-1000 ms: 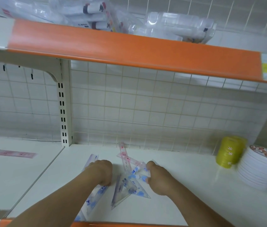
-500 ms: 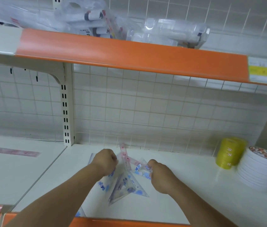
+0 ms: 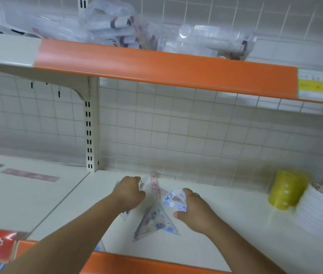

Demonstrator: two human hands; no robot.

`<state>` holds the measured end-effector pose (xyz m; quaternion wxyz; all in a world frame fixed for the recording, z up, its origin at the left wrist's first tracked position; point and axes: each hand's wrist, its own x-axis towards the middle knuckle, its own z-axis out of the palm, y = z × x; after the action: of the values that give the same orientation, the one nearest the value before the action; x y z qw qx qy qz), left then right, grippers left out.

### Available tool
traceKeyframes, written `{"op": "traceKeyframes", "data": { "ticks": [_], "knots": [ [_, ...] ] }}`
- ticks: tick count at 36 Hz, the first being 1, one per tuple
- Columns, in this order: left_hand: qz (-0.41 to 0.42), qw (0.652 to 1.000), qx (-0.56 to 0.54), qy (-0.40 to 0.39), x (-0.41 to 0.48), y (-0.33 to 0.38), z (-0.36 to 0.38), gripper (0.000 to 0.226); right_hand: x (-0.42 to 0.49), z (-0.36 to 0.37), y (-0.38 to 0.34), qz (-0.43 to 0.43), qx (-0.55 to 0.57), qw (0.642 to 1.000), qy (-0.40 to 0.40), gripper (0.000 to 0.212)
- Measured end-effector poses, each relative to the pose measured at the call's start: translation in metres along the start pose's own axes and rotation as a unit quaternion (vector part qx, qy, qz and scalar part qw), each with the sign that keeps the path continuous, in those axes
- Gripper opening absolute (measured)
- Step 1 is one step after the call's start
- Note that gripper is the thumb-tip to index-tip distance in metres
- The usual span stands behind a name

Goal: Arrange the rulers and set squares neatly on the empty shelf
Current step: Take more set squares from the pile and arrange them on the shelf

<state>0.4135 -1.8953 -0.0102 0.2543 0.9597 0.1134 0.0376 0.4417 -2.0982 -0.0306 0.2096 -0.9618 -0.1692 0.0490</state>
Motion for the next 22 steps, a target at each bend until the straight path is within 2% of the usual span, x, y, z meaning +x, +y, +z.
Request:
{"op": "traceKeyframes", "data": {
  "ticks": [2, 4, 14, 22],
  "knots": [
    [0.005, 1.000, 0.008, 0.000, -0.003, -0.004, -0.001, 0.039, -0.001, 0.000, -0.001, -0.006, 0.013, 1.000, 0.011, 0.074],
    [0.007, 1.000, 0.016, 0.007, -0.009, -0.008, -0.003, 0.050, -0.001, 0.000, -0.004, -0.017, 0.022, 0.999, 0.022, 0.072],
    [0.038, 0.992, 0.080, 0.092, -0.040, -0.033, -0.019, 0.035, -0.001, 0.014, -0.029, -0.089, 0.000, 0.996, 0.013, 0.059],
    [0.012, 0.979, 0.166, 0.119, -0.060, -0.062, -0.029, 0.036, -0.003, 0.029, -0.059, -0.134, -0.012, 0.991, -0.001, 0.065]
  ]
}}
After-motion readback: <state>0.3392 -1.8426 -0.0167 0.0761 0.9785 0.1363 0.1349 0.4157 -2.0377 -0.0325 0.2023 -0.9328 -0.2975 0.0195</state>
